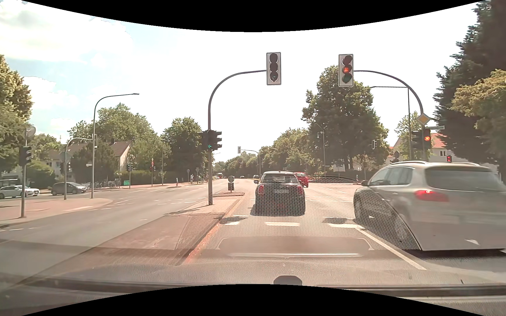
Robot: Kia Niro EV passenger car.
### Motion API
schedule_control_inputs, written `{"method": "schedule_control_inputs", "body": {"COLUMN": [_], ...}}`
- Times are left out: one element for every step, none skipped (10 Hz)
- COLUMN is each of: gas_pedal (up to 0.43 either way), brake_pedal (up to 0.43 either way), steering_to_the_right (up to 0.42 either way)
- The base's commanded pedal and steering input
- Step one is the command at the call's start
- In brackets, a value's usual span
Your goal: Follow the waypoints while adhering to traffic rules and regulations
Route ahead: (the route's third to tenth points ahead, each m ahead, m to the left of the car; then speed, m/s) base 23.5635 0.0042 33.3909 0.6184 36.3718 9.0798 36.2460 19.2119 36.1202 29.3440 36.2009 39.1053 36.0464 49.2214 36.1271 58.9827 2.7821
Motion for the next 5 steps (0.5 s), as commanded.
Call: {"method": "schedule_control_inputs", "body": {"gas_pedal": [0.248, 0.26, 0.268, 0.28, 0.287], "brake_pedal": [0.018, 0.018, 0.018, 0.018, 0.018], "steering_to_the_right": [-0.001, -0.002, -0.001, 0.003, 0.011]}}
